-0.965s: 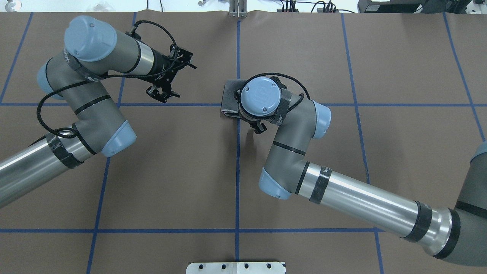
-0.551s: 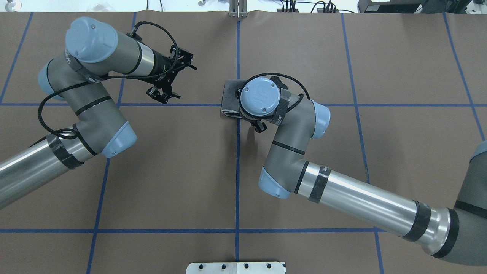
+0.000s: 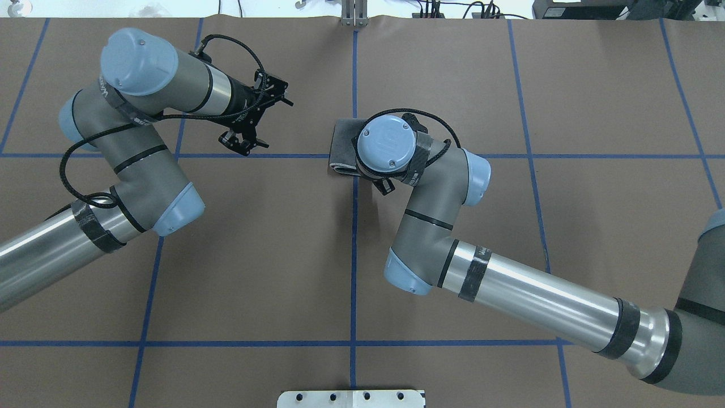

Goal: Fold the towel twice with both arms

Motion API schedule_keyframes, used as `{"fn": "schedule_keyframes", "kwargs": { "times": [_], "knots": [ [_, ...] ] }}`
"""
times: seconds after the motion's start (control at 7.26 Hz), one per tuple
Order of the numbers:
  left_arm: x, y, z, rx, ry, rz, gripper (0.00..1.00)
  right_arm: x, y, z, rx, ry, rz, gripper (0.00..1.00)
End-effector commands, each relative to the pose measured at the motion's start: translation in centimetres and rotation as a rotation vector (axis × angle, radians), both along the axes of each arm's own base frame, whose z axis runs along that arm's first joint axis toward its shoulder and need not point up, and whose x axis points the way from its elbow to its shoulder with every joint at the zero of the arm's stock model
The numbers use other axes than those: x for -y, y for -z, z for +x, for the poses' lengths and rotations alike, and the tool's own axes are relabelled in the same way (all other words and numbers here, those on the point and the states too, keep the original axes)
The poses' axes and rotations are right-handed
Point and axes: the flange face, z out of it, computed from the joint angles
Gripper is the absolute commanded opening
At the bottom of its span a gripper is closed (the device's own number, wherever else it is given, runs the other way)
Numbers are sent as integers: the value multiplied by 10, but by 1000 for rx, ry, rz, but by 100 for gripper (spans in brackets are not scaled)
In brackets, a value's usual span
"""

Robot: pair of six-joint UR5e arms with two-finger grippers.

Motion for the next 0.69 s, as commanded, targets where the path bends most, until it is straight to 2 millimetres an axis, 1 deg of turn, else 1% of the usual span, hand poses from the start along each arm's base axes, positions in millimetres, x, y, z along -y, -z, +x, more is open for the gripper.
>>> {"fn": "schedule_keyframes", "kwargs": {
  "times": [0.0,0.14,0.28,0.41,0.55],
  "knots": [
    [1,0,1,0,1,-2,100,4,4,6,8,-5,6,0],
    [1,0,1,0,1,-2,100,9,10,15,21,-9,8,0],
    [0,1,2,-1,-1,-1,100,18,14,26,32,-7,-3,0],
    [-1,1,2,-1,-2,-2,100,24,12,32,21,10,3,0],
    [-2,1,7,1,-6,-5,100,29,10,37,16,6,6,0]
  ]
}}
